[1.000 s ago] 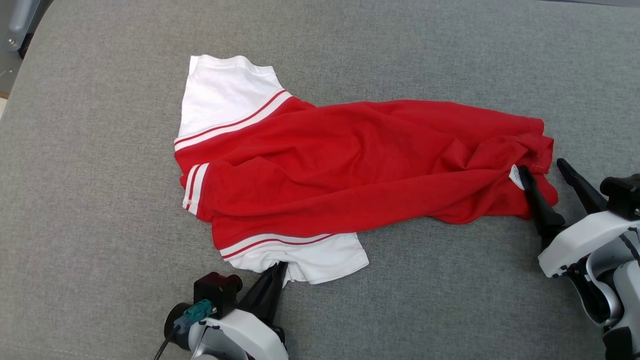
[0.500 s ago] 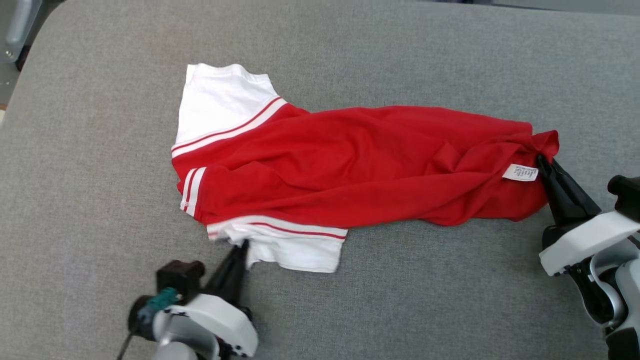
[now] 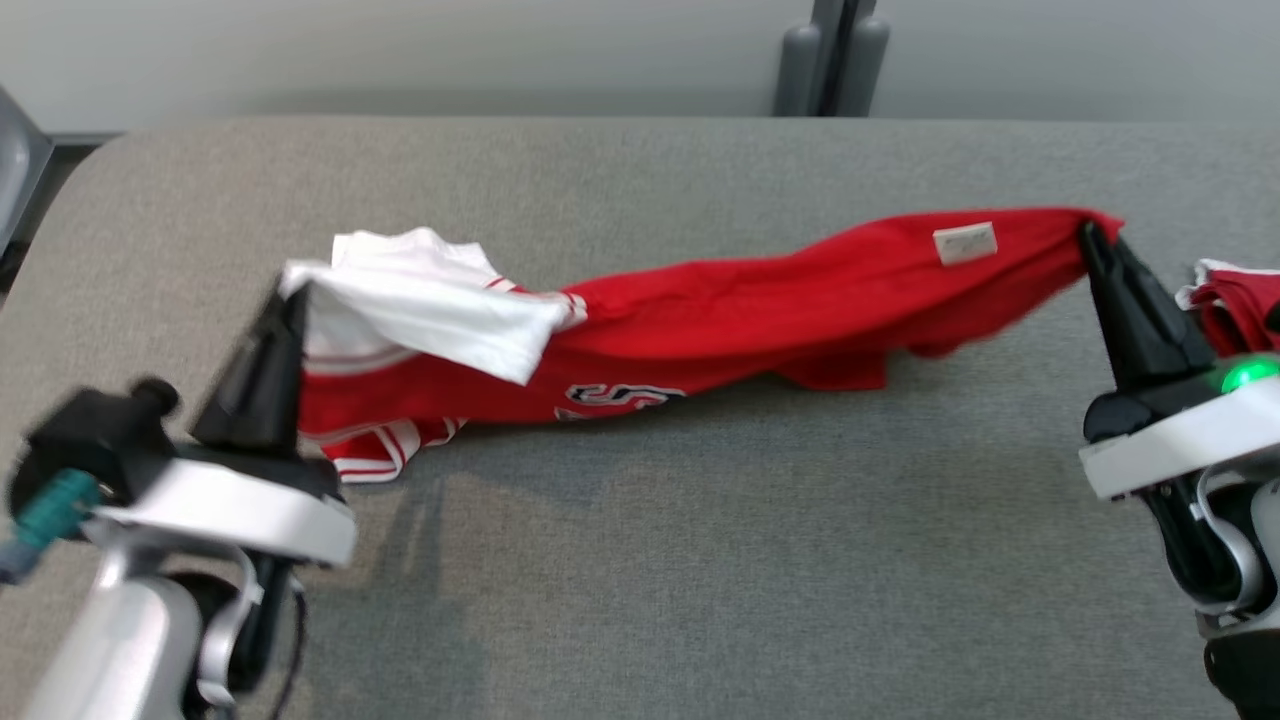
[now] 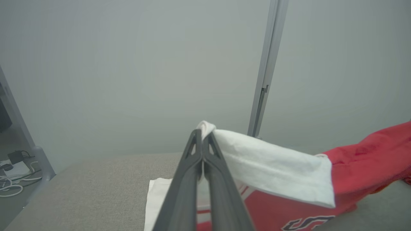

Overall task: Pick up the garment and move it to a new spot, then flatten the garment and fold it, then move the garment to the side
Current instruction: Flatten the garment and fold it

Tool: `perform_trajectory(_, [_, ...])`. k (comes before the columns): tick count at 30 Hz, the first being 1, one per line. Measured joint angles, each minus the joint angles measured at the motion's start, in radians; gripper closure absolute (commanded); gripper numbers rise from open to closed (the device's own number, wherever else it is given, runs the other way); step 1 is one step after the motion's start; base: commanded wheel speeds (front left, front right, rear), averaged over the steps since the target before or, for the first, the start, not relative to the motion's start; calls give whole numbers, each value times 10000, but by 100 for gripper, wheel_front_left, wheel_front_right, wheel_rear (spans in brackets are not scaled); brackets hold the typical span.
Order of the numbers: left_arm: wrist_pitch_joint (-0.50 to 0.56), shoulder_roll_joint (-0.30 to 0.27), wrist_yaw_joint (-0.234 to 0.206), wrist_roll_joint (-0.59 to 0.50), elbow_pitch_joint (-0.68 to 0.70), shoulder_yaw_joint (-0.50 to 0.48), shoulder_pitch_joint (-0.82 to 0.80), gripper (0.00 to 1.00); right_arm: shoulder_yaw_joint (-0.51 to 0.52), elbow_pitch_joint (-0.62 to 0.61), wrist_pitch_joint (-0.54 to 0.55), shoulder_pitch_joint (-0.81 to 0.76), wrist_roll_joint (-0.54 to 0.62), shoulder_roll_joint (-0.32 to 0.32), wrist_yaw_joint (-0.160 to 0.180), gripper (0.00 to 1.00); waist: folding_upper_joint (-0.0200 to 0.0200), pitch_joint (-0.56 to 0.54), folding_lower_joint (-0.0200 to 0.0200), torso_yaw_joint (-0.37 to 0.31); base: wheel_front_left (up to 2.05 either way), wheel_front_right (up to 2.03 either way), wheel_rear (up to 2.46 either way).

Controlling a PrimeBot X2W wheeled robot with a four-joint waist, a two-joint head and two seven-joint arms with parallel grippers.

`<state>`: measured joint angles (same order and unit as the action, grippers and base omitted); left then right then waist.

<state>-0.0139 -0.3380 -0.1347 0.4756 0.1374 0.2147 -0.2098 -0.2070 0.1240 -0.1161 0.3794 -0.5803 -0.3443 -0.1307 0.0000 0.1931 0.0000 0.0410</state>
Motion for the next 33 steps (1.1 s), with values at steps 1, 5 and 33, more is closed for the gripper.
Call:
perform_trajectory(1, [105, -132, 0, 0, 182, -90, -211, 100, 21, -117, 13, 121, -2, 6, 0, 100, 0, -126, 0, -65, 0, 0, 0])
perform_trajectory(5, [360, -431, 27, -50, 617, -322, -1260, 100, 336, -512, 56, 606, 17, -69, 0, 100, 0, -629, 0, -254, 0, 0, 0])
perform_trajectory(33, [-525, -261, 1670, -370, -3112, 372, -7771, 100, 207, 362, 961, 4654, -84, -895, 0, 100, 0, -713, 0, -756, 0, 0, 0])
